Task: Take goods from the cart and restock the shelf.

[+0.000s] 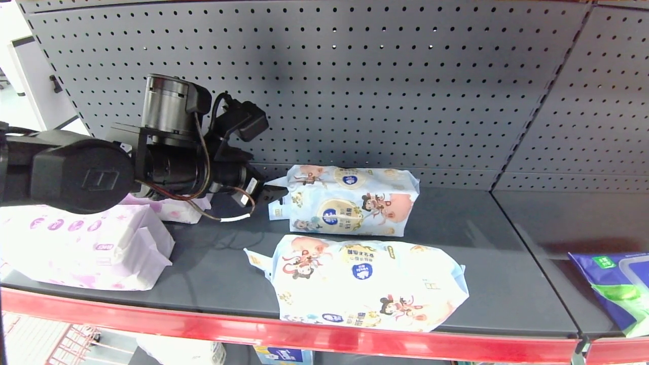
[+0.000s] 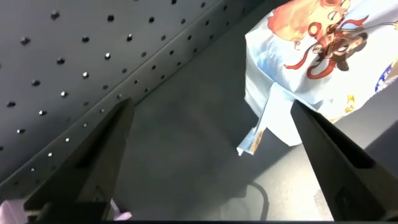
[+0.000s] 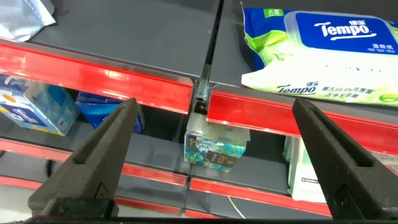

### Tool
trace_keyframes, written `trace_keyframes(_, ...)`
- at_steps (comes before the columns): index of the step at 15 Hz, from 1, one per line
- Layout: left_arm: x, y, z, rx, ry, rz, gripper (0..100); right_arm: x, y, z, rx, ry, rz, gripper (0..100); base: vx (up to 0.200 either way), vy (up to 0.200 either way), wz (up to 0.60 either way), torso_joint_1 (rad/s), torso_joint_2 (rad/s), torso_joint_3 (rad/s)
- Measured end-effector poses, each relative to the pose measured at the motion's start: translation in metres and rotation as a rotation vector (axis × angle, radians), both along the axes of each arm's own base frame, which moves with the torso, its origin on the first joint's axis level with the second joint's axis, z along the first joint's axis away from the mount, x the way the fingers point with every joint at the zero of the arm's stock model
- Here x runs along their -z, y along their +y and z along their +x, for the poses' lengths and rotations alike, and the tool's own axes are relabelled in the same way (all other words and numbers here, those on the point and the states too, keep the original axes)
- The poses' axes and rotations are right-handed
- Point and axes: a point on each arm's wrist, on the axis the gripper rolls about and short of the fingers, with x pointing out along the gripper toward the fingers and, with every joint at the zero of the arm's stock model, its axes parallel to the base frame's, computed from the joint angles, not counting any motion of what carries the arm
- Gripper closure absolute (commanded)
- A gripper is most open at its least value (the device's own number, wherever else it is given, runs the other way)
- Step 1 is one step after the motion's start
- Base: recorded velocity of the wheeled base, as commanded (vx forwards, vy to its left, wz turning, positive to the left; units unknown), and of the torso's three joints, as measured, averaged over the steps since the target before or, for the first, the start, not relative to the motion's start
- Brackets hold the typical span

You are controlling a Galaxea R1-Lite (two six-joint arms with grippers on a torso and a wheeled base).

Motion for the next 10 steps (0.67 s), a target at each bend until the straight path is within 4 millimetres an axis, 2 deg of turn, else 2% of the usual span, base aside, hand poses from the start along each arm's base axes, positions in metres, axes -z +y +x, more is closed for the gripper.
trace_keyframes(10,0.0004,-0.0083,0.0025,0.018,-0.003,-0.001,0,-0.002,-0.0001,-0.0006,0.001,-0.007,0.001,0,0.0,0.0,0.0,0.0,0.0,0.0)
